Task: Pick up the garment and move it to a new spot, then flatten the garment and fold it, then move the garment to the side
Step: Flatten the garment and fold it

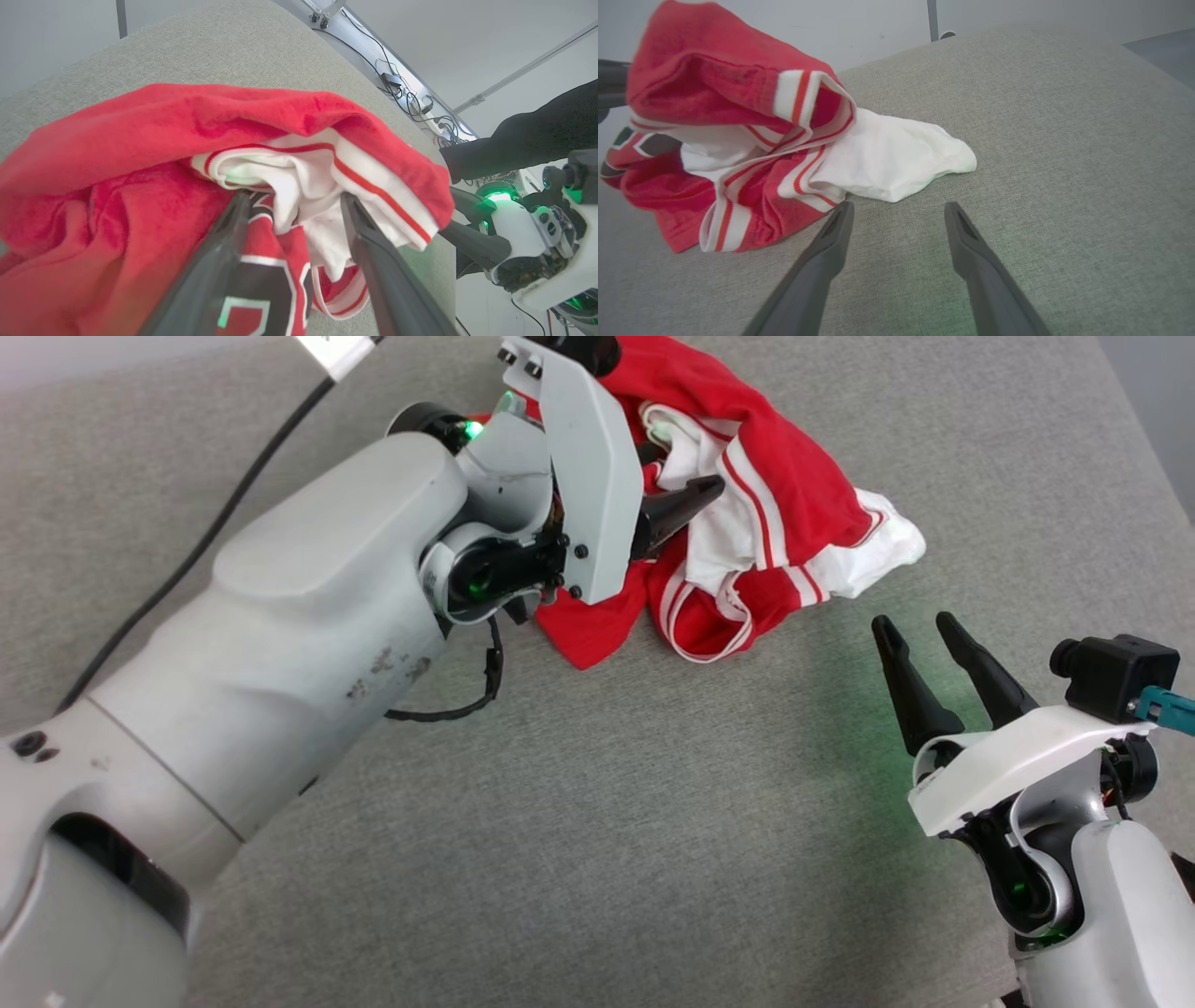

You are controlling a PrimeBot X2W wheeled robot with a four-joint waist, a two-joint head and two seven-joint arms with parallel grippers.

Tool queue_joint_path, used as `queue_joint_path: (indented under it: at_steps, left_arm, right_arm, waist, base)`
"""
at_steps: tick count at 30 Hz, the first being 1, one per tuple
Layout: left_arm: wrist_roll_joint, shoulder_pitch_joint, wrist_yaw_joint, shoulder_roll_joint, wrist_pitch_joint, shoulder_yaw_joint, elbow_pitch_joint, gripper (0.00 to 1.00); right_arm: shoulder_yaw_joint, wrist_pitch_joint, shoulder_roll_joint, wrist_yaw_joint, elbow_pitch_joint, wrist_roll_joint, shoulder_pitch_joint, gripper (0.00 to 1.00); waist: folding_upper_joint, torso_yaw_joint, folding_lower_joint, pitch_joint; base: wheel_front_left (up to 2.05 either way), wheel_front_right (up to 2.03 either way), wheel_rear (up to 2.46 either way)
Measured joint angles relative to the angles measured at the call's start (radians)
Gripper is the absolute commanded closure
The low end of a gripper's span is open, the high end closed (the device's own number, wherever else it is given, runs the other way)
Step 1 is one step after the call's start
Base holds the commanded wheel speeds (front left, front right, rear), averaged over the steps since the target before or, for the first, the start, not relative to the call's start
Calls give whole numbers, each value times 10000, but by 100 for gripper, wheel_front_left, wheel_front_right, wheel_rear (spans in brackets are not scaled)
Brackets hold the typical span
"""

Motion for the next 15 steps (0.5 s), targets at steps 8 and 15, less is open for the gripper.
queue_joint_path:
  at_steps: [8,15]
  left_arm:
    - [4,-10,0,-136,-71,-132,359,51]
    - [-217,-87,0,-94,-42,-176,230,100]
  right_arm:
    - [153,-127,0,0,209,98,-66,0]
    - [90,-205,-67,0,349,117,-69,0]
  waist:
    - [0,-230,0,121]
    - [0,-138,0,36]
  base:
    - [0,0,0]
    - [0,0,0]
